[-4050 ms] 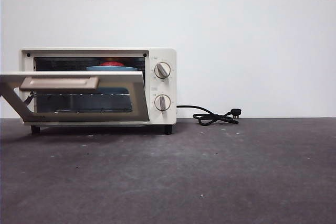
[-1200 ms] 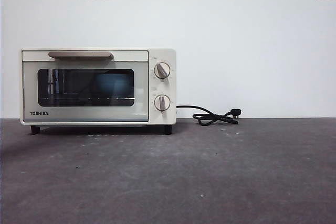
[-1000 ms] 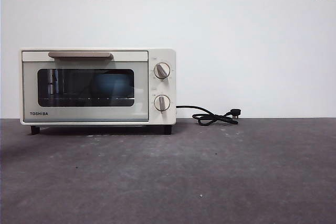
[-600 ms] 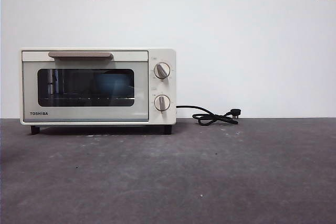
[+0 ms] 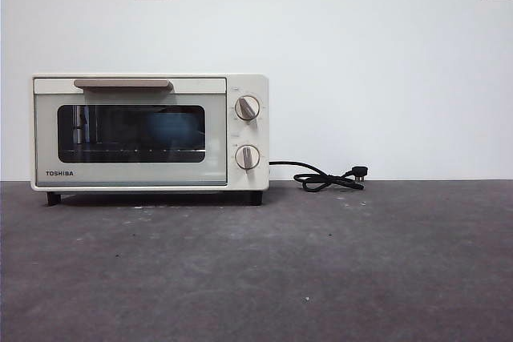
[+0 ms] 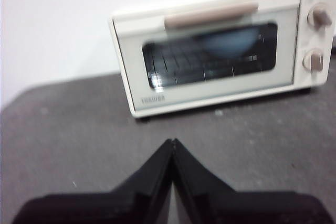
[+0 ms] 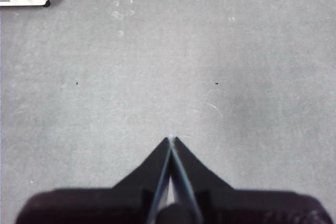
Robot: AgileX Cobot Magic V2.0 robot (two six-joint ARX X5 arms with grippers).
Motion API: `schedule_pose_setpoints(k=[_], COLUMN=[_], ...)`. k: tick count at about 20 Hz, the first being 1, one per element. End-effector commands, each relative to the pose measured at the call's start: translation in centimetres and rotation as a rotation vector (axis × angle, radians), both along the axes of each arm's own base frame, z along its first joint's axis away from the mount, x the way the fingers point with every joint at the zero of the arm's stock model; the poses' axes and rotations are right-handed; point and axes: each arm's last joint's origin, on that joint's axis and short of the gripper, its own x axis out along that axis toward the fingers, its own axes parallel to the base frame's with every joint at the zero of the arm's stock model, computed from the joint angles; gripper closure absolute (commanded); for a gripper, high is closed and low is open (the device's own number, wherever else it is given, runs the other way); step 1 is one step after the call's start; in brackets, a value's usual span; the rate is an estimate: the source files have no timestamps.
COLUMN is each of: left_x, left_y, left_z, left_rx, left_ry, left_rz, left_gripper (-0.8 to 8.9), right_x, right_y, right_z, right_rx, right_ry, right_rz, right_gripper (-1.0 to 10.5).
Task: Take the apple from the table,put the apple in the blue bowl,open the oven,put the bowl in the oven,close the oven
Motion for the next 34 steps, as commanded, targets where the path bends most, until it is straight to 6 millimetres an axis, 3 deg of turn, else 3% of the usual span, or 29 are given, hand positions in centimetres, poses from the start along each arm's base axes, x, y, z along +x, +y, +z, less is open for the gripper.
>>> schedule_pose_setpoints(k=[1,20,22,26,28,34], left_x=[0.1,0.1,0.1,0.1,0.1,0.2], left_y=[0.0,0.1,0.1,0.1,0.1,0.1], left_z=[-1.4,-1.8,-1.8,-1.8,-1.8,-1.9], left_rx=[-0.073,-0.067,-0.067,-0.067,-0.067,-0.067], left_ry=[0.061,0.113,0.114,0.113,0.114,0.117], left_rz=[0.012,0.037,0.037,0.037,0.036,0.036], left_gripper=[8.17,8.17,8.17,8.17,8.17,8.17], right_x=[0.0,0.0,0.1,0.6,0.9,0.9], right_y=[0.0,0.0,-0.1,-2.2,-3.5,-6.0], right_z=[-0.1,-0.1,0.0,0.3,-1.0,-8.6], right_rx=[0.007,0.006,-0.070,-0.079,-0.020,0.021], right_ry=[-0.001,-0.001,-0.021,-0.243,-0.334,-0.535], right_rz=[-0.008,-0.007,0.015,-0.236,-0.291,-0.097], right_gripper=[9.5,9.5,9.5,9.5,9.5,9.5])
